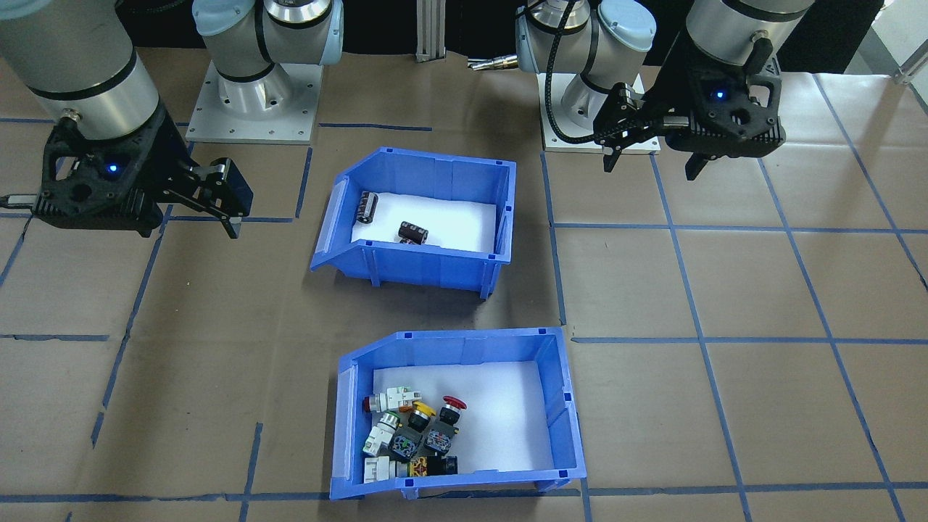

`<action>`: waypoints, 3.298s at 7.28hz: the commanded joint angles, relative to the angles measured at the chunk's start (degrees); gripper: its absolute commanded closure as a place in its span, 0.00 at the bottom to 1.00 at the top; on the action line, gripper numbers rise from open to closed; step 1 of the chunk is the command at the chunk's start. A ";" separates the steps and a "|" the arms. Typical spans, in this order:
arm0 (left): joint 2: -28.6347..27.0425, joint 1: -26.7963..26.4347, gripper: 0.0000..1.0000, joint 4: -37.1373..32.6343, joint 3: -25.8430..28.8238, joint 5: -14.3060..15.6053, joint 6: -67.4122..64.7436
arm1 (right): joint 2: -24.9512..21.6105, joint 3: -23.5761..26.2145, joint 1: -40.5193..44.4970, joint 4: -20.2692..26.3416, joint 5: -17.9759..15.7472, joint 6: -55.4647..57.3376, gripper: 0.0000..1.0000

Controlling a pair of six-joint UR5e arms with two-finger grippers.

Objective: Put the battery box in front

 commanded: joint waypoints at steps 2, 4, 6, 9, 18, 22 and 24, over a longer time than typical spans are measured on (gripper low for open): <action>0.16 -0.95 0.01 -2.44 -0.97 -0.55 -13.75 | 9.68 -10.58 6.51 0.42 0.06 -17.24 0.00; 3.50 -1.65 0.01 -2.28 -3.86 -0.90 -23.34 | 16.89 -17.08 11.97 0.25 -0.99 -24.21 0.00; 7.28 -3.06 0.01 -1.93 -12.01 -5.16 -35.43 | 22.88 -23.16 18.55 0.51 -1.08 -28.86 0.00; 16.31 -3.41 0.01 -1.75 -21.95 -7.31 -57.60 | 24.74 -23.01 25.06 0.60 -0.90 -40.99 0.00; 16.98 -25.64 0.01 31.96 -48.44 -11.44 -109.06 | 28.08 -5.89 28.69 -22.90 -5.65 -56.23 0.00; 11.97 -27.49 0.01 39.27 -48.62 -11.36 -111.17 | 27.03 -4.28 28.69 -27.79 -6.09 -55.88 0.49; 11.43 -27.58 0.01 39.12 -48.88 -11.09 -111.01 | 25.63 -3.85 28.69 -27.70 -6.18 -55.88 0.84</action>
